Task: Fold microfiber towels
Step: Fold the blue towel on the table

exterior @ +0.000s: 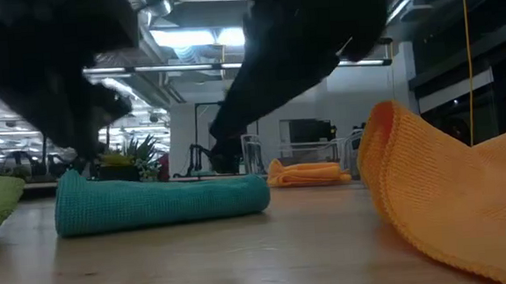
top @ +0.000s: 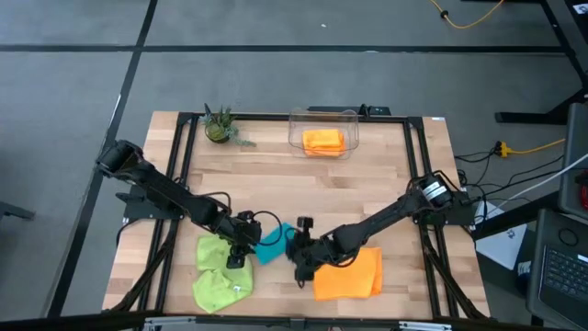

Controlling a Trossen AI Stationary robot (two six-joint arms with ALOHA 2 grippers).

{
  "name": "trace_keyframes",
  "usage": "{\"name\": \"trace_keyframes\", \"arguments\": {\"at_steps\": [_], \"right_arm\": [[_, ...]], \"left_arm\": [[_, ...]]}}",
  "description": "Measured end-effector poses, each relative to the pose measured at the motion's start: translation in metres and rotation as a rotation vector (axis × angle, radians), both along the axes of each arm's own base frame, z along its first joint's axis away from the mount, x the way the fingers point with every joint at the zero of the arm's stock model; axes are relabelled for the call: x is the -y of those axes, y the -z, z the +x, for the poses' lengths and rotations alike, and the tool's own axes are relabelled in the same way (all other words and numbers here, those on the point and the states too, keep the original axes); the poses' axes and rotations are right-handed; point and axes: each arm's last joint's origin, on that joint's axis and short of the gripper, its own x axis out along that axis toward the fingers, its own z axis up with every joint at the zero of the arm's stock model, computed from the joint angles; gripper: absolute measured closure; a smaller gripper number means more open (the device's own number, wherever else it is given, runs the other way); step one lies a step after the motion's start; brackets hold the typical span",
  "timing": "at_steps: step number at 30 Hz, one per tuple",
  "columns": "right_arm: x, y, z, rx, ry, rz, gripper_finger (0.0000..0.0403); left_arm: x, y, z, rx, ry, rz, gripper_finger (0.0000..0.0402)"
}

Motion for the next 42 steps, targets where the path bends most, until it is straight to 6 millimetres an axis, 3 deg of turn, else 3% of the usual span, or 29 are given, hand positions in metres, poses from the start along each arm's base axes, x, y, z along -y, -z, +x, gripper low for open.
{"name": "trace_keyframes", "arguments": {"at_steps": [3,7,13,18,22,26,32,42], "right_arm": [[-0.007,-0.001,0.001,0.015,-0.1,-0.013,0.0295],[-0.012,-0.002,0.001,0.018,-0.211,-0.017,0.0295],[-0.013,-0.004,0.004,0.041,-0.219,0.026,0.0282],[-0.009,0.002,0.009,0.046,-0.206,0.043,0.0206],[-0.012,0.021,0.015,0.049,-0.281,-0.028,0.0138],[-0.013,0.042,0.02,0.05,-0.312,-0.143,0.0104],[-0.007,0.053,0.021,0.041,-0.219,-0.322,0.0104],[-0.015,0.041,0.015,0.083,-0.084,-0.176,0.0123]], "left_arm": [[-0.005,-0.009,-0.004,0.028,0.001,0.047,0.0292],[-0.011,-0.005,-0.004,0.008,-0.014,0.111,0.0292],[-0.013,0.007,0.004,-0.016,-0.036,0.116,0.0291],[-0.016,0.009,0.006,-0.02,-0.077,0.117,0.0291],[-0.019,0.009,0.008,-0.014,-0.119,0.101,0.029],[-0.02,0.018,0.011,-0.051,-0.142,0.103,0.029],[-0.018,0.032,0.017,-0.062,-0.143,0.105,0.029],[-0.023,0.033,0.017,-0.088,-0.159,0.114,0.029]]}}
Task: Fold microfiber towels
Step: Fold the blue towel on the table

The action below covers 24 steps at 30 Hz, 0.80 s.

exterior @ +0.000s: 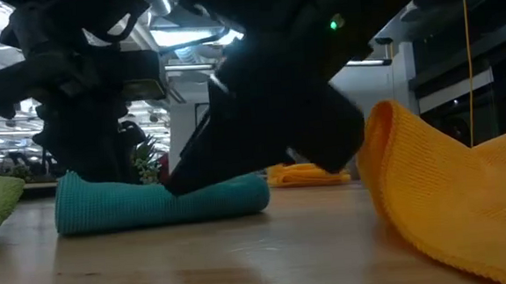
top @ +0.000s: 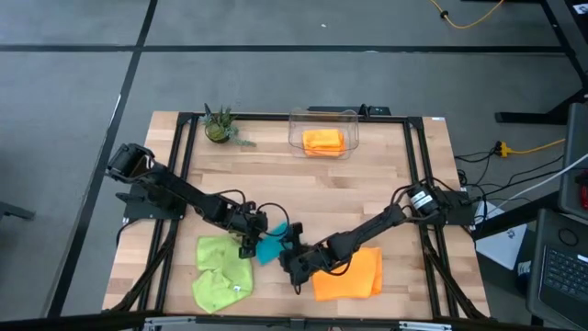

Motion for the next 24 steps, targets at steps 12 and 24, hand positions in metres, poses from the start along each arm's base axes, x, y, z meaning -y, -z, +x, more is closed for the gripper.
{"name": "trace_keyframes", "arguments": {"at_steps": [12,24], "right_arm": [[0.021,-0.036,-0.03,-0.184,0.239,0.111,0.0124],[0.088,-0.033,0.001,-0.282,0.113,0.239,0.0124]], "left_arm": [[0.003,-0.033,-0.003,0.122,0.026,-0.146,0.029],[0.064,-0.002,0.001,0.221,0.091,-0.203,0.0309]]}}
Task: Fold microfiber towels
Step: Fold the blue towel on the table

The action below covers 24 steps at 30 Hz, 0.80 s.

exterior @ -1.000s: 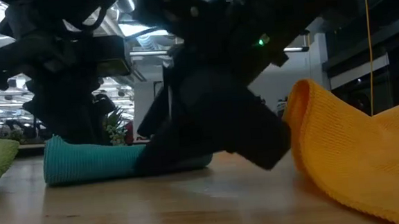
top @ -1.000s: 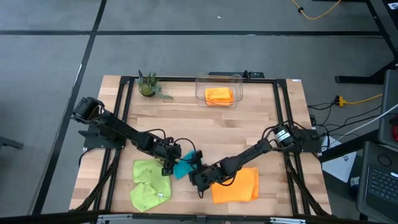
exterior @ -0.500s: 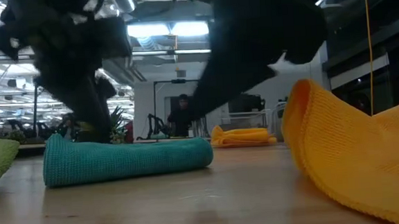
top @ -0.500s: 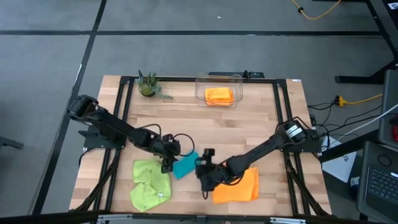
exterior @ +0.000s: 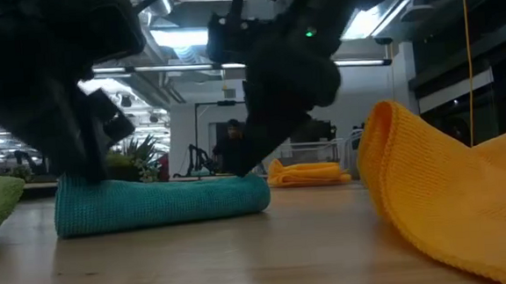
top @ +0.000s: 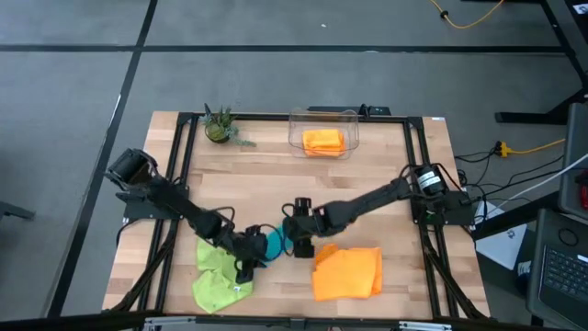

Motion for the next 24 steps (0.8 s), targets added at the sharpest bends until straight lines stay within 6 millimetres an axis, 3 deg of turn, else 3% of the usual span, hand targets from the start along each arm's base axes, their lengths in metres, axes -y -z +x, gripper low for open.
{"name": "trace_keyframes", "arguments": {"at_steps": [5,11,24], "right_arm": [[0.011,-0.003,0.007,0.045,0.014,0.038,0.0124],[0.008,0.022,0.009,-0.005,0.02,0.017,0.0124],[-0.005,0.024,-0.002,-0.079,0.13,0.052,0.0124]], "left_arm": [[0.005,0.017,0.003,-0.005,-0.002,0.025,0.031],[-0.008,0.024,0.004,-0.093,-0.024,0.089,0.031],[-0.078,0.008,0.0,-0.26,-0.004,0.305,0.031]]}}
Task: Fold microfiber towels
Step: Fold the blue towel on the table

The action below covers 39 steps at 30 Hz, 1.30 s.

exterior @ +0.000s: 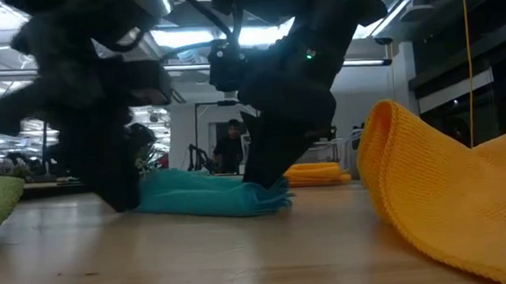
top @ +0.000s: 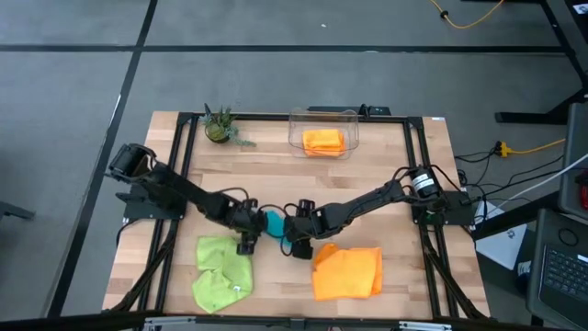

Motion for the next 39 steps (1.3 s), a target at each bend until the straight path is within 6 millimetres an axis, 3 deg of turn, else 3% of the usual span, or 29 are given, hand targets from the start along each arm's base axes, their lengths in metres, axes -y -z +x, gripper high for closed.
{"name": "trace_keyframes", "arguments": {"at_steps": [4,8,14,18,22,27,33,39], "right_arm": [[-0.007,-0.001,0.0,0.037,0.068,0.036,0.0124],[-0.002,-0.008,-0.01,0.004,0.208,-0.008,0.0124],[0.003,-0.05,-0.02,0.086,0.244,-0.04,0.0124],[0.008,-0.062,-0.032,0.025,0.166,-0.156,0.0124],[0.011,-0.051,-0.036,-0.022,0.062,-0.222,0.0124],[0.02,-0.033,-0.043,-0.047,0.107,-0.216,0.0124],[0.019,-0.015,-0.046,0.027,0.152,-0.163,0.0124],[0.006,-0.009,-0.043,0.077,0.14,-0.096,0.0124]], "left_arm": [[-0.02,0.0,0.005,0.004,-0.003,0.032,0.031],[-0.034,-0.004,0.003,-0.013,-0.044,0.03,0.031],[-0.034,-0.037,-0.002,0.071,-0.066,-0.005,0.031],[-0.023,-0.055,0.003,0.199,-0.073,-0.069,0.031],[-0.004,-0.042,0.012,0.217,-0.037,-0.1,0.031],[0.008,-0.015,0.013,0.133,-0.015,-0.057,0.031],[-0.003,0.001,0.023,0.104,-0.032,-0.011,0.031],[-0.026,-0.009,0.037,0.142,-0.001,0.062,0.031]]}}
